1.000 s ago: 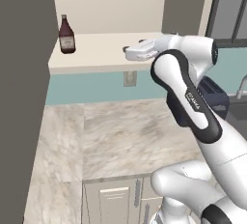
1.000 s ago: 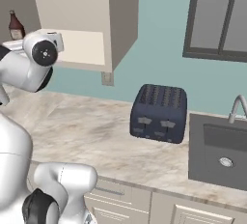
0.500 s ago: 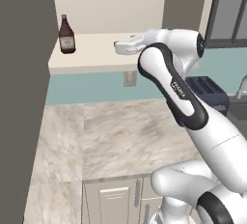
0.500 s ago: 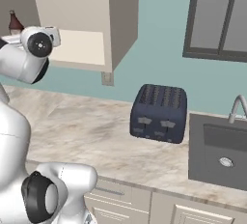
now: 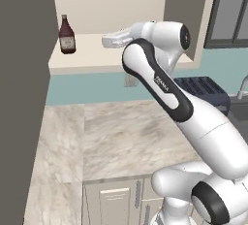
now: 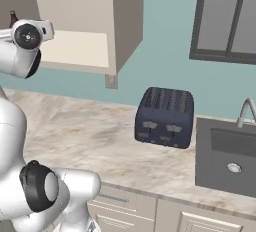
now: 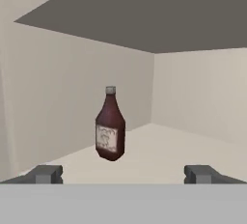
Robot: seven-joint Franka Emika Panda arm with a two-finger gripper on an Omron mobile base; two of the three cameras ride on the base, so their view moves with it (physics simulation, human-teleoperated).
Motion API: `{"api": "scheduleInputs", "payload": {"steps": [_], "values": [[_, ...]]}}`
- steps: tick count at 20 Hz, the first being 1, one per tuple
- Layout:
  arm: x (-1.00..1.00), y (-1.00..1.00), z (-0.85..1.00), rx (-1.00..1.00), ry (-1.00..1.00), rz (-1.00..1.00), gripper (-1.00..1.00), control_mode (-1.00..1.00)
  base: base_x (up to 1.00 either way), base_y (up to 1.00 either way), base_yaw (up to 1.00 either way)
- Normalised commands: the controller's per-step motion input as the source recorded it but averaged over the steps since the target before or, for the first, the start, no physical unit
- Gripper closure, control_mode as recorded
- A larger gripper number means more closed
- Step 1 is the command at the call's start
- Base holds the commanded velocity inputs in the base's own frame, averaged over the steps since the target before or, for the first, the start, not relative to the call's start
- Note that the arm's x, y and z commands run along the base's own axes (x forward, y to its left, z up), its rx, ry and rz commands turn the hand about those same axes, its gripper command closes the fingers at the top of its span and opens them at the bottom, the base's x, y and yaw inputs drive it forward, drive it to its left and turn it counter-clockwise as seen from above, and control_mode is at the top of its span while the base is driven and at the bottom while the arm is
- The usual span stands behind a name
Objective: Collect the paprika, ketchup, and shaker from the cabinet and place them next to the stove.
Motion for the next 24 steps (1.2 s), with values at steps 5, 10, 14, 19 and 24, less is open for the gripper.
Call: {"api": "scheduleInputs", "payload": {"steps": [5, 10, 14, 19, 24], "values": [[0.14, 0.42, 0.13, -0.05, 0.01, -0.05, -1.0, -1.0, 0.0, 0.0, 0.0], [0.2, 0.45, 0.08, -0.05, 0.04, -0.05, -1.0, -1.0, 0.0, 0.0, 0.0], [0.23, 0.38, 0.05, -0.04, 0.04, -0.03, -1.0, -1.0, 0.0, 0.0, 0.0], [0.23, 0.15, 0.0, -0.01, 0.04, -0.02, -1.0, -1.0, 0.0, 0.0, 0.0], [0.19, 0.0, 0.0, 0.0, 0.01, 0.0, -1.0, -1.0, 0.0, 0.0, 0.0]]}}
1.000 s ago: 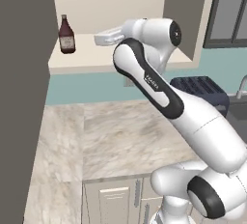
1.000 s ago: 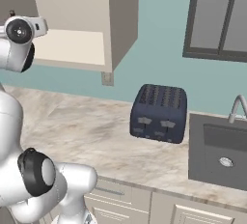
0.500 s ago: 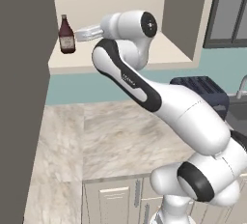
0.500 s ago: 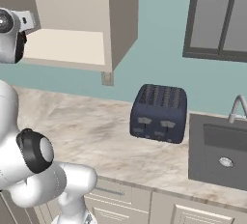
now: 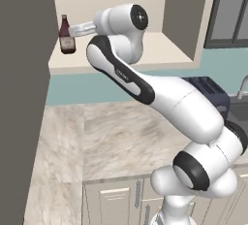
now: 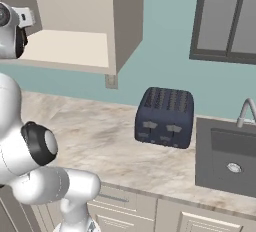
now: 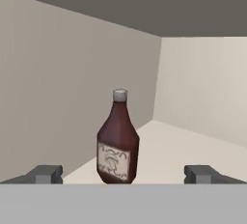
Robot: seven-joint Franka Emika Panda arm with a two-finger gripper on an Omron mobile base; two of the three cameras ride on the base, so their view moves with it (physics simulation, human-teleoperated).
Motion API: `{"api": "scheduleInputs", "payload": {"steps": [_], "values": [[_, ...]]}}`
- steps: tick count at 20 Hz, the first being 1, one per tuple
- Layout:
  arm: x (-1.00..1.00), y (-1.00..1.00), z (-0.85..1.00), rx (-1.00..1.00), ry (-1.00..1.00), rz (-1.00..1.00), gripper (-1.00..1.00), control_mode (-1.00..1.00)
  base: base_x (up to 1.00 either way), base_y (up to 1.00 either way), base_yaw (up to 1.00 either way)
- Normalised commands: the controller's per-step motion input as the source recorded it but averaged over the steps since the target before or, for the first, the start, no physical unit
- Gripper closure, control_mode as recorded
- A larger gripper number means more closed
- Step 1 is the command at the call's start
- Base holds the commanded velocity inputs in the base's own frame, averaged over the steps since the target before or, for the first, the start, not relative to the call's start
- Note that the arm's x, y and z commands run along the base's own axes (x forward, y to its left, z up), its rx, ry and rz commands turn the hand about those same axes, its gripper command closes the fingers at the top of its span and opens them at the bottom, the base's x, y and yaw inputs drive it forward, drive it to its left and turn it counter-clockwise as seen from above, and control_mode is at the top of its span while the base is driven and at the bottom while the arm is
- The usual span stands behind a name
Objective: Collect the paprika, ketchup, and shaker from the cabinet and place them next to the stove.
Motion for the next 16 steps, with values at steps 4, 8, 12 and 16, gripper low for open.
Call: {"api": "scheduleInputs", "payload": {"steps": [4, 8, 12, 16], "values": [[0.18, 0.0, 0.03, 0.0, 0.0, 0.0, -1.0, -1.0, 0.0, 0.0, 0.0], [0.18, 0.06, 0.04, 0.0, 0.03, -0.01, -1.0, -1.0, 0.0, 0.0, 0.0], [0.17, 0.14, 0.0, -0.02, 0.04, -0.01, -1.0, -1.0, 0.0, 0.0, 0.0], [0.14, 0.15, 0.0, -0.03, 0.04, 0.0, -1.0, -1.0, 0.0, 0.0, 0.0]]}}
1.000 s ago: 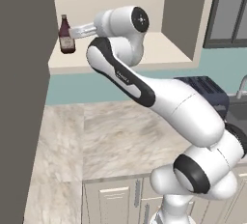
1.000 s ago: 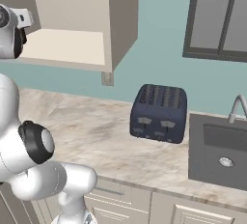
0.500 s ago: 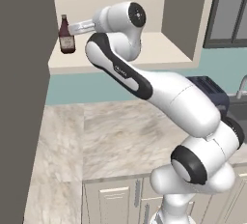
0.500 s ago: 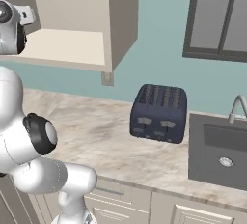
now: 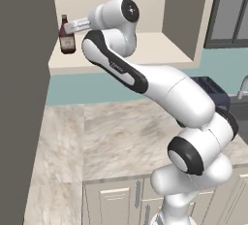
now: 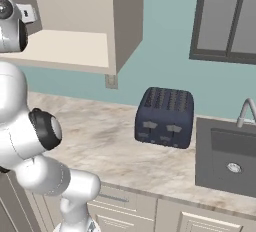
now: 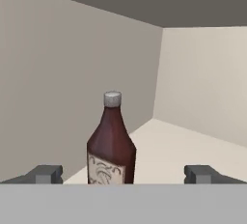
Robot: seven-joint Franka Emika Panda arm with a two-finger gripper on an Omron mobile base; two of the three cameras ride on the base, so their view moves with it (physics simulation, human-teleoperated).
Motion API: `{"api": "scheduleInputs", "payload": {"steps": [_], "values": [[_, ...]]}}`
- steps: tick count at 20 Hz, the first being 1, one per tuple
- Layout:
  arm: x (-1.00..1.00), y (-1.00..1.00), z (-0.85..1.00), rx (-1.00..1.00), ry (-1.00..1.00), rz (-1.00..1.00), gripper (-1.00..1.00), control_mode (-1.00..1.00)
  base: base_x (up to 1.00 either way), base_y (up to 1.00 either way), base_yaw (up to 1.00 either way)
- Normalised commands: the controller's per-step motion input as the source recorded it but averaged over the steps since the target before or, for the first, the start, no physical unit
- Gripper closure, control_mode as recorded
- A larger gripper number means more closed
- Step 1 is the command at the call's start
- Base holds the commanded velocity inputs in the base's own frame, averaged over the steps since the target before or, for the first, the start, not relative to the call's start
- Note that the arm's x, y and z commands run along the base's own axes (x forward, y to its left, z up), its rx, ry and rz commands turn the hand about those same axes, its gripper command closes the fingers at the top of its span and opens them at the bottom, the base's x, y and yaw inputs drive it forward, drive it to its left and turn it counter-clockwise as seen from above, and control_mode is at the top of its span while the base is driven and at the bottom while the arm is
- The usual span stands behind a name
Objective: Collect the paprika, ketchup, and shaker from the cabinet and place them next to the stove.
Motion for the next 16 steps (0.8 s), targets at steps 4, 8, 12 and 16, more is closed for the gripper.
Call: {"api": "scheduleInputs", "payload": {"steps": [4, 8, 12, 16], "values": [[0.15, 0.1, 0.0, -0.01, 0.02, 0.0, -1.0, -1.0, 0.0, 0.0, 0.0], [0.17, 0.07, 0.01, 0.0, 0.01, 0.0, -1.0, -1.0, 0.0, 0.0, 0.0], [0.16, 0.06, 0.04, 0.0, 0.01, 0.0, -1.0, -1.0, 0.0, 0.0, 0.0], [0.19, 0.14, 0.04, 0.0, 0.03, 0.0, -1.0, -1.0, 0.0, 0.0, 0.0]]}}
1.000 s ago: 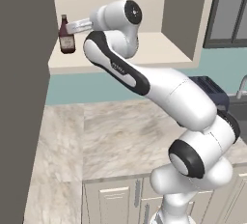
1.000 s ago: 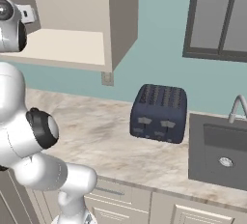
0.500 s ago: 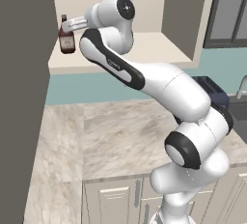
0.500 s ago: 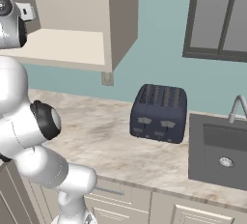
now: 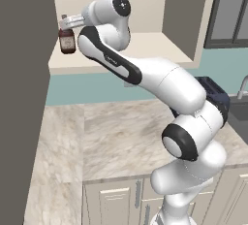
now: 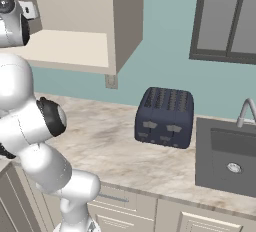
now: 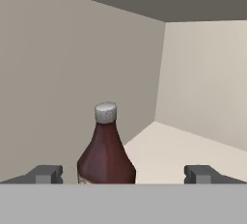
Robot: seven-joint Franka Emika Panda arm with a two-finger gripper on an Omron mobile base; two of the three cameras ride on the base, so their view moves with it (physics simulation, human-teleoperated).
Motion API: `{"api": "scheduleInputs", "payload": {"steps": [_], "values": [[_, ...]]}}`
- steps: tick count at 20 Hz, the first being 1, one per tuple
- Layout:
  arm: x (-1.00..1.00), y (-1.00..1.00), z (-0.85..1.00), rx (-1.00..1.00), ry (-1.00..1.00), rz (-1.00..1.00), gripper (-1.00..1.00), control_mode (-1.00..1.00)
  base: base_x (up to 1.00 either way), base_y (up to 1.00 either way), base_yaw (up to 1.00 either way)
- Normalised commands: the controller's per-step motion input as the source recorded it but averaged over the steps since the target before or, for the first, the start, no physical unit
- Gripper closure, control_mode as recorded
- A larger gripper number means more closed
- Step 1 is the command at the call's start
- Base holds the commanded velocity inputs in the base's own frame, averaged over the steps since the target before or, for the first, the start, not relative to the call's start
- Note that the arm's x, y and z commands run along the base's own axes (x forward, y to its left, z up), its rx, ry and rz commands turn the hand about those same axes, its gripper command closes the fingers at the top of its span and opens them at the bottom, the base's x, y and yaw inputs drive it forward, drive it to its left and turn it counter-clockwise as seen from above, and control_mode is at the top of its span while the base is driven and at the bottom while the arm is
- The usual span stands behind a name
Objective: Collect the paprika, ketchup, and shaker from the cabinet and place them next to the stove.
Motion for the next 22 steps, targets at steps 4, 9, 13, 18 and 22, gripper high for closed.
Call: {"api": "scheduleInputs", "payload": {"steps": [4, 9, 13, 18, 22], "values": [[0.19, 0.18, 0.01, 0.0, 0.04, 0.0, -1.0, -1.0, 0.0, 0.0, 0.0], [0.18, 0.22, 0.0, -0.01, 0.04, 0.0, -1.0, -1.0, 0.0, 0.0, 0.0], [0.17, 0.22, 0.0, -0.01, 0.04, 0.0, -1.0, -1.0, 0.0, 0.0, 0.0], [0.16, 0.18, 0.0, -0.01, 0.03, 0.0, -1.0, -1.0, 0.0, 0.0, 0.0], [0.15, 0.17, 0.0, -0.02, 0.02, 0.0, -1.0, -1.0, 0.0, 0.0, 0.0]]}}
